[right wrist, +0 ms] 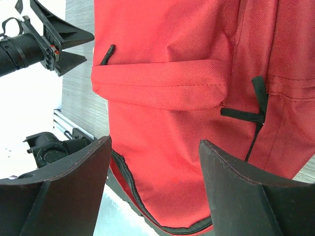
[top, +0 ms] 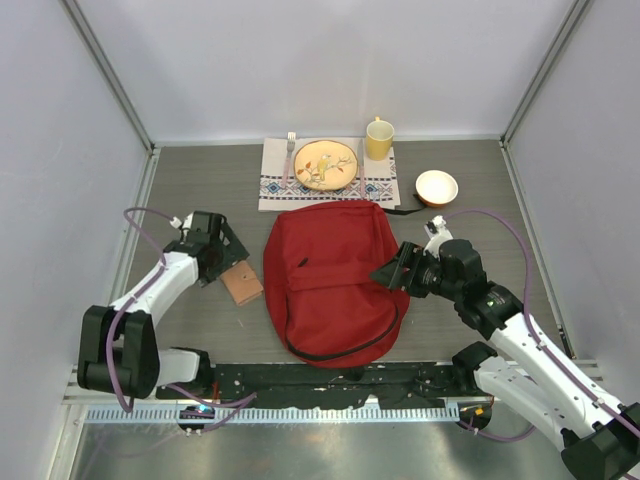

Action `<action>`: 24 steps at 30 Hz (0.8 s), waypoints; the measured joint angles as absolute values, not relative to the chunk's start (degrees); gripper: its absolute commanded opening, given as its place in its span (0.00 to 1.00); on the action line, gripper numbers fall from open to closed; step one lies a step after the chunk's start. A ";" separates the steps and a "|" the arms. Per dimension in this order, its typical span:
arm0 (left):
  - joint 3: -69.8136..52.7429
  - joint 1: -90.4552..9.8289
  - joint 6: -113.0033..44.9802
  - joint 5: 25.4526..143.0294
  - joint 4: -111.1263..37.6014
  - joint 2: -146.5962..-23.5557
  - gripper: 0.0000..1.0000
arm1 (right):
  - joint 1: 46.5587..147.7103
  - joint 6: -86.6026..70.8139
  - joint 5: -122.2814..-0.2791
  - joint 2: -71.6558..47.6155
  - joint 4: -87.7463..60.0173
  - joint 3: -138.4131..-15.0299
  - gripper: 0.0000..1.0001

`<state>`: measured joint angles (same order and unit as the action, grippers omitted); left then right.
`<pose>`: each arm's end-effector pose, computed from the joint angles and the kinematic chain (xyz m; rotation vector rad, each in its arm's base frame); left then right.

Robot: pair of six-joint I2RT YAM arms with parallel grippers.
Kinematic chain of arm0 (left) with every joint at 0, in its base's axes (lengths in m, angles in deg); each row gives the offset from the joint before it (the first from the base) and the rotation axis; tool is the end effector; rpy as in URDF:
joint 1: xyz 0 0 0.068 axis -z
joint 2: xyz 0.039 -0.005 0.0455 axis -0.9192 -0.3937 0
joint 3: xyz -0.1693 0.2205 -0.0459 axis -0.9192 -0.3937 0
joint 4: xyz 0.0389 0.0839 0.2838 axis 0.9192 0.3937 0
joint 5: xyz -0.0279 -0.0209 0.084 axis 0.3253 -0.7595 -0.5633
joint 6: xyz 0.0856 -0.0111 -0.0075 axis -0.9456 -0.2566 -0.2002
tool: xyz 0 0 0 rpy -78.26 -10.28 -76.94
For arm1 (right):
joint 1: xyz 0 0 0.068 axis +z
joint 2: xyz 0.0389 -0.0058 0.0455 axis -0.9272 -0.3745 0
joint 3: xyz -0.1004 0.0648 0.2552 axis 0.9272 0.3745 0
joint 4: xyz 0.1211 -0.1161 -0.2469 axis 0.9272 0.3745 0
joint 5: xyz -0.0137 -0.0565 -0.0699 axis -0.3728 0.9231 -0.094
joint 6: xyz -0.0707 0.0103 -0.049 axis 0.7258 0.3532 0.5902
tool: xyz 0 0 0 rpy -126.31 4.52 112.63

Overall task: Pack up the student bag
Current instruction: Pick up the personal item from the center of the board.

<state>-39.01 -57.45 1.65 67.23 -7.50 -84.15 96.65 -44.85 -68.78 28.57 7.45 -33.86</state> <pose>0.2912 -0.0362 0.1437 -0.8960 2.4466 -0.1561 0.1926 0.1280 0.2391 0.1229 2.2391 1.0081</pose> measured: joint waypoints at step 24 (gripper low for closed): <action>-37.79 -57.45 -14.59 75.95 -17.77 -93.35 0.98 | 123.45 -49.48 -66.50 18.52 -6.80 -34.06 0.72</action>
